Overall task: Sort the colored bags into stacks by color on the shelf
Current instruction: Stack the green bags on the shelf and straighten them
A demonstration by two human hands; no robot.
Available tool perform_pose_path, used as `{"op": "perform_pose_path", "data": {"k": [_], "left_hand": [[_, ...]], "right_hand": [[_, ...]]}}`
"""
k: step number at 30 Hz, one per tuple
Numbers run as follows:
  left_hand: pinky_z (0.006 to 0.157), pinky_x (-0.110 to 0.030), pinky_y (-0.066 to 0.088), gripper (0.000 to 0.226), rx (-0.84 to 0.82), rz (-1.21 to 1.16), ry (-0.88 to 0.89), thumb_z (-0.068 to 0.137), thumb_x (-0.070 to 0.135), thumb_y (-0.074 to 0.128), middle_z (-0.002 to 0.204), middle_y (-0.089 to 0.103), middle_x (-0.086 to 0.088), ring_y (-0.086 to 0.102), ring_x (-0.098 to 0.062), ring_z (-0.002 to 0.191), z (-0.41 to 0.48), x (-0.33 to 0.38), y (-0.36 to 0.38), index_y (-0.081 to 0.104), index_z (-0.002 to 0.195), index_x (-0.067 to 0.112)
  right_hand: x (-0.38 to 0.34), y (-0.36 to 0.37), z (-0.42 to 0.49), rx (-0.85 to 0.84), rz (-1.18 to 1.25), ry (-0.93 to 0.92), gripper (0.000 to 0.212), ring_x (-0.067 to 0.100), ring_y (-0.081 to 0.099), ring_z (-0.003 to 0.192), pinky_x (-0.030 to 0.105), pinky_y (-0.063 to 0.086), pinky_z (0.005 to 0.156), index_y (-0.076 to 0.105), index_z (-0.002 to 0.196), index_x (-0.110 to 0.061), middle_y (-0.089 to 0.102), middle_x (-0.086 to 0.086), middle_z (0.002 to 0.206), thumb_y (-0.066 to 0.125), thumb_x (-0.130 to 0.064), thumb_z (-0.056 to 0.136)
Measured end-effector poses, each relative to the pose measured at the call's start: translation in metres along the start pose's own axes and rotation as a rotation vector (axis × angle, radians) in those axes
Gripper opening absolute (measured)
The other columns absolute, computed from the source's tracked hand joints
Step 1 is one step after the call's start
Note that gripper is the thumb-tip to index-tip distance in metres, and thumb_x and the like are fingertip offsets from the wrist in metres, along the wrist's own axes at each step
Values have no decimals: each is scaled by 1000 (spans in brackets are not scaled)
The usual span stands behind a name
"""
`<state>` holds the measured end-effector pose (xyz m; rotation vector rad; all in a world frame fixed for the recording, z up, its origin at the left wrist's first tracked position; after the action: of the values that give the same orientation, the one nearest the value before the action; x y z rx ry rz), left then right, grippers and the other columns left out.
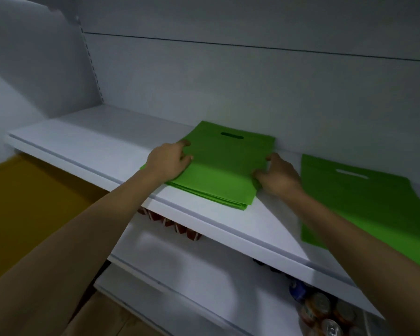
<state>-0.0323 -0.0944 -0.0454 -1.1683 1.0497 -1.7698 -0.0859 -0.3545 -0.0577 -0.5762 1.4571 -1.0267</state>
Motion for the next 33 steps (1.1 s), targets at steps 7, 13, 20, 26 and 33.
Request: {"op": "perform_pose_path", "data": {"k": [7, 13, 20, 26, 33], "left_hand": [[91, -42, 47, 65, -38, -12, 25, 89, 49, 58, 129, 57, -18, 49, -36, 120, 17, -23, 14, 43, 140, 12], [85, -40, 45, 67, 74, -139, -18, 92, 52, 51, 129, 56, -15, 46, -32, 122, 10, -27, 17, 35, 144, 13], [87, -39, 43, 67, 36, -122, -14, 93, 50, 50, 131, 54, -17, 45, -33, 123, 8, -24, 15, 32, 146, 13], [88, -43, 48, 65, 55, -290, -26, 90, 44, 57, 132, 54, -13, 51, -33, 118, 12, -24, 8, 34, 144, 15], [96, -38, 45, 71, 8, -520, 28, 92, 25, 62, 138, 51, -13, 52, -31, 123, 1, 37, 11, 22, 150, 18]], "right_hand": [[-10, 9, 10, 118, 287, 223, 75, 29, 60, 108, 34, 48, 88, 43, 132, -14, 63, 12, 118, 84, -21, 69], [-19, 22, 1, 339, 449, 191, 28, 16, 60, 84, 21, 40, 71, 70, 106, -8, 71, 10, 96, 75, -13, 78], [-17, 30, -4, 375, 479, 182, 11, 25, 65, 86, 34, 50, 77, 71, 94, -7, 71, 10, 91, 66, -14, 87], [-29, 8, -24, 448, 676, 12, 28, 6, 54, 65, 24, 41, 65, 58, 70, -25, 61, 1, 71, 64, -4, 87], [15, -44, -69, 571, 1012, 109, 8, 4, 54, 69, 16, 44, 67, 63, 91, -16, 62, -6, 79, 65, -9, 89]]}}
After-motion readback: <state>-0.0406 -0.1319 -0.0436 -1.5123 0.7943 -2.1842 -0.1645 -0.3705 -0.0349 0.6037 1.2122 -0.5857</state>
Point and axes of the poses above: each hand's wrist, its own z-axis towards the middle knuckle, its own y-axis out of the palm, x = y × z, the point moved 3 cm from there along z, towards the middle knuckle
